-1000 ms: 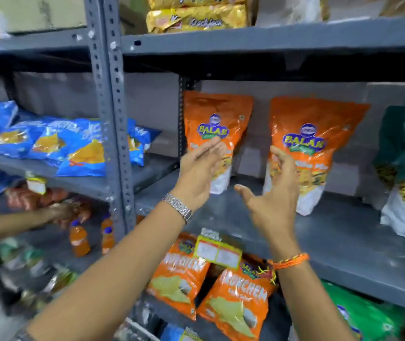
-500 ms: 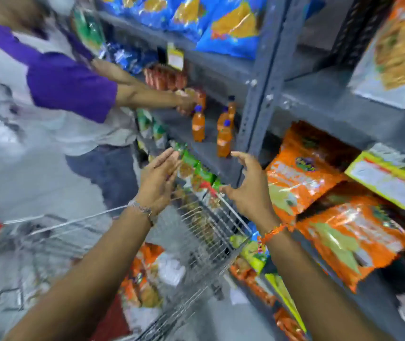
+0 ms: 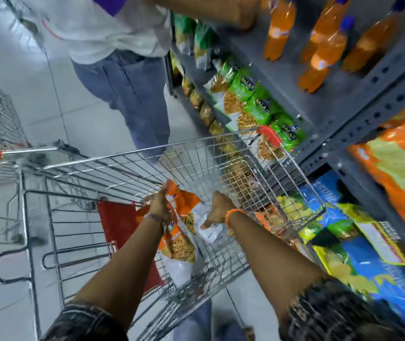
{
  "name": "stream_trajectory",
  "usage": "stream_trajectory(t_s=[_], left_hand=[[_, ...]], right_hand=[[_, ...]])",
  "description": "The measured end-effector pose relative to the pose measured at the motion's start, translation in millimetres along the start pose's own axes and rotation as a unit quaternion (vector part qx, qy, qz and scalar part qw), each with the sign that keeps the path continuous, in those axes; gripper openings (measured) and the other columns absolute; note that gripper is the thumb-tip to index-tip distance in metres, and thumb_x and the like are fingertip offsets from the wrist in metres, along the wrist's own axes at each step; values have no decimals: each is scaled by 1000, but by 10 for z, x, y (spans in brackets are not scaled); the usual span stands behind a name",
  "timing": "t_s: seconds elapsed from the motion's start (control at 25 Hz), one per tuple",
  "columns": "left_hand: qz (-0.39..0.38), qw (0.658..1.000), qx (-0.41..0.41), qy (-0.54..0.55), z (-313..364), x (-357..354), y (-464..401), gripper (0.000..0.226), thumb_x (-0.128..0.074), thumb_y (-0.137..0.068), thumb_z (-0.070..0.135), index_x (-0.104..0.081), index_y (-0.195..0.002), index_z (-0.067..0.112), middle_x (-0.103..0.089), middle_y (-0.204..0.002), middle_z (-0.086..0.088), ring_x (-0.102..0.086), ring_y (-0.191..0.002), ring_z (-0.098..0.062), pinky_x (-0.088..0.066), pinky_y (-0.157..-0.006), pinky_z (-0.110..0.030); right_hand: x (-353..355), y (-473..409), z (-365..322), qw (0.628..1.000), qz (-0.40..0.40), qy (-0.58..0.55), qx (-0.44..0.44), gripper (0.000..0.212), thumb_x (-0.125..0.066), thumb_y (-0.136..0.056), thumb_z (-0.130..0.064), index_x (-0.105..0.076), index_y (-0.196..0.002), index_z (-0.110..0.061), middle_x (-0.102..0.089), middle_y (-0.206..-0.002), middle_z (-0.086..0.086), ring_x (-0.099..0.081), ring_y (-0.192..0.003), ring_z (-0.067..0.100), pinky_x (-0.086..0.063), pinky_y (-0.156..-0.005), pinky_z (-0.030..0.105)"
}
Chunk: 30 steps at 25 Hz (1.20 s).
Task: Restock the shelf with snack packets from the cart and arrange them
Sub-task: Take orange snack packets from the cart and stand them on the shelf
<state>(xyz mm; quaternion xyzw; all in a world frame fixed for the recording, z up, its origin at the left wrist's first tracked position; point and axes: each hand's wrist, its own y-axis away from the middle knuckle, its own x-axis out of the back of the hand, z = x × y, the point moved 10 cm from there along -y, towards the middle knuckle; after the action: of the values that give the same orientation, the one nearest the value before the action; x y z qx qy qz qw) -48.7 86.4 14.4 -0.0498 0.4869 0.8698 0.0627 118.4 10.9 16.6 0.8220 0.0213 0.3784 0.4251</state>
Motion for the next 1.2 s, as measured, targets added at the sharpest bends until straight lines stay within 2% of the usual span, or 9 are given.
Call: stream_trajectory(t_s=[0.12,0.24,0.44,0.56,0.64,0.76,0.84,1.0,1.2], left_hand=[[10,1000,-7,7,-29,41,-369,85,-33,-106,24,-53,-24,10,-45,-27,3,-40,-18,-6,-30,-26,-11],[39,999,2,-30,-68,197,-832,56,-31,-106,23,-60,-58,18,-56,-40,2,-49,-23,-4,-40,-30,-14],[15,999,33,-35,-362,337,-1494,29,-43,-90,42,-52,-73,20,-52,-57,3,-46,-38,-11,-36,-41,-17],[1,999,30,-26,-415,274,-1443,38,-43,-96,38,-56,-66,20,-53,-57,4,-47,-47,-11,-38,-48,-19],[-8,999,41,-4,-475,230,-1427,40,-43,-99,33,-62,-67,19,-63,-65,1,-56,-44,-9,-42,-43,-18],[-17,998,42,-32,-438,170,-1235,24,-52,-97,30,-65,-108,13,-65,-109,-6,-60,-82,-15,-45,-69,-28],[-38,997,28,-55,-383,54,-1011,22,-55,-98,33,-59,-113,17,-59,-110,-5,-53,-87,-16,-40,-73,-29],[-102,991,-61,-62,-157,-349,-420,13,-59,-98,28,-61,-107,19,-69,-121,-12,-61,-95,-20,-50,-83,-34],[-219,957,-192,-8,368,-1109,882,43,-62,-95,36,-55,-134,19,-69,-130,-10,-68,-114,-30,-56,-94,-48]], right_hand=[[-506,-405,69,999,1,17,-46,127,-92,-61,-34,-13,-156,-3,-21,-160,22,-24,-147,44,-38,-113,53],[-736,-590,32,997,46,29,-59,121,-84,-70,-42,-9,-157,-3,-17,-162,21,-18,-150,42,-28,-120,47],[-830,-605,-90,979,168,83,-79,86,-74,-80,-28,-29,-151,-7,-42,-148,18,-36,-139,39,-34,-111,49],[-736,-634,-75,976,182,111,-46,72,-80,-73,-25,-46,-136,-11,-58,-132,13,-51,-126,36,-47,-97,47],[-594,-641,35,983,159,72,-54,58,-80,-73,-17,-57,-126,-13,-65,-124,13,-58,-122,36,-54,-93,46],[-328,-552,238,991,121,-20,-57,60,-87,-66,-15,-65,-122,-14,-72,-117,11,-68,-109,33,-58,-88,38],[-134,-359,366,990,93,-89,-56,65,-92,-59,-19,-68,-120,-14,-74,-113,8,-69,-103,30,-57,-90,36],[345,98,498,976,69,-207,1,56,-94,-48,-16,-77,-101,-11,-79,-99,2,-75,-92,24,-60,-89,46],[1091,1292,454,918,107,-373,89,43,-86,-64,9,-74,-103,-7,-77,-107,7,-73,-99,21,-56,-95,40]])
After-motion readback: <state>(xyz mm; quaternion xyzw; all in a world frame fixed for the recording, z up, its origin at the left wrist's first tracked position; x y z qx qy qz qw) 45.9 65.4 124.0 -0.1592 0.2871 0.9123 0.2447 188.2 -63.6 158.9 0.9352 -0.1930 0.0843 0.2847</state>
